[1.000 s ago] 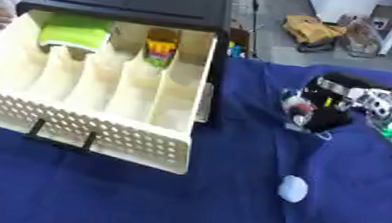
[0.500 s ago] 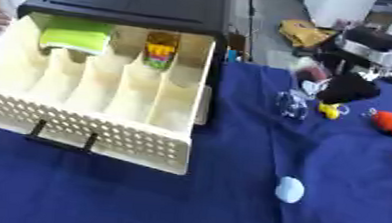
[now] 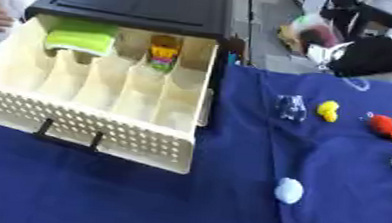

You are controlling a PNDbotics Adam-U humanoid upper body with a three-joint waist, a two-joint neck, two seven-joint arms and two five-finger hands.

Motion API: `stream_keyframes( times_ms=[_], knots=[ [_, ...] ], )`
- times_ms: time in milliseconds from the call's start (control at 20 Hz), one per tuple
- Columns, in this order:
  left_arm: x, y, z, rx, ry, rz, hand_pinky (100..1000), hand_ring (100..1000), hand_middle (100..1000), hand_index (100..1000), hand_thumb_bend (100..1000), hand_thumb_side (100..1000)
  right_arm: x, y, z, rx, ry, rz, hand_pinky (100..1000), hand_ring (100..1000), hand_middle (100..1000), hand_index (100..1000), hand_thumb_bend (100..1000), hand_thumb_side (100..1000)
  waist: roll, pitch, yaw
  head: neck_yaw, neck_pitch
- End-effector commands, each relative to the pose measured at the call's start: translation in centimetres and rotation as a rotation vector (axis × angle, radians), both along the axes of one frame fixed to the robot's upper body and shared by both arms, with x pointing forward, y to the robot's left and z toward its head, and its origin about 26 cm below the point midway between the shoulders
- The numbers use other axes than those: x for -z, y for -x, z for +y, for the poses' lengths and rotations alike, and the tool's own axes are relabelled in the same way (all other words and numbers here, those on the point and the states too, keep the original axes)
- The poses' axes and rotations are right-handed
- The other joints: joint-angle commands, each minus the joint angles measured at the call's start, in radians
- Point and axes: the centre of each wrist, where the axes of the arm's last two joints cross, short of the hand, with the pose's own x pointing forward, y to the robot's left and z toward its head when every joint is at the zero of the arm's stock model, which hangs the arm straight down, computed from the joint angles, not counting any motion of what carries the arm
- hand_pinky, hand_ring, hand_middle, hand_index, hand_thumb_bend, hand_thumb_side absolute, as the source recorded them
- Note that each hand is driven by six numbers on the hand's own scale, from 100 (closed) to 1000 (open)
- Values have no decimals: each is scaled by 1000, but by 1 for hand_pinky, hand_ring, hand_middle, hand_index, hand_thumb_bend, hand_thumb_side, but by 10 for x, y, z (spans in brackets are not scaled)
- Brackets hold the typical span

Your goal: Pick up objects from table and place into drawer.

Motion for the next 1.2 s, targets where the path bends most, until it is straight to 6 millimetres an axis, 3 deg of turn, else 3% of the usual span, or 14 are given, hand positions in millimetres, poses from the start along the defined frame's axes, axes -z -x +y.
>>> stream_keyframes(
  times_ms=[50,450,950,1200],
  knots=[
    [-8,5,1,-7,-35,-23,399,490,568,762,186,981,-17,12,8,-28,-6,-47,575,594,353,465,100,423,2,-23,4,3,8],
    [-9,4,-1,6,-38,-19,399,490,569,762,185,982,-33,4,41,-116,-39,-68,568,592,350,462,100,429,-4,-27,21,-7,10],
    [-11,3,-5,31,-34,-26,397,489,569,761,183,983,-31,-36,73,-124,-84,-31,560,593,357,471,100,437,-7,-11,53,-34,0],
    [-11,3,-7,38,-31,-26,397,488,569,761,181,985,-28,-48,86,-156,-101,-1,569,611,379,495,100,466,-8,-6,61,-42,-3]
  ],
)
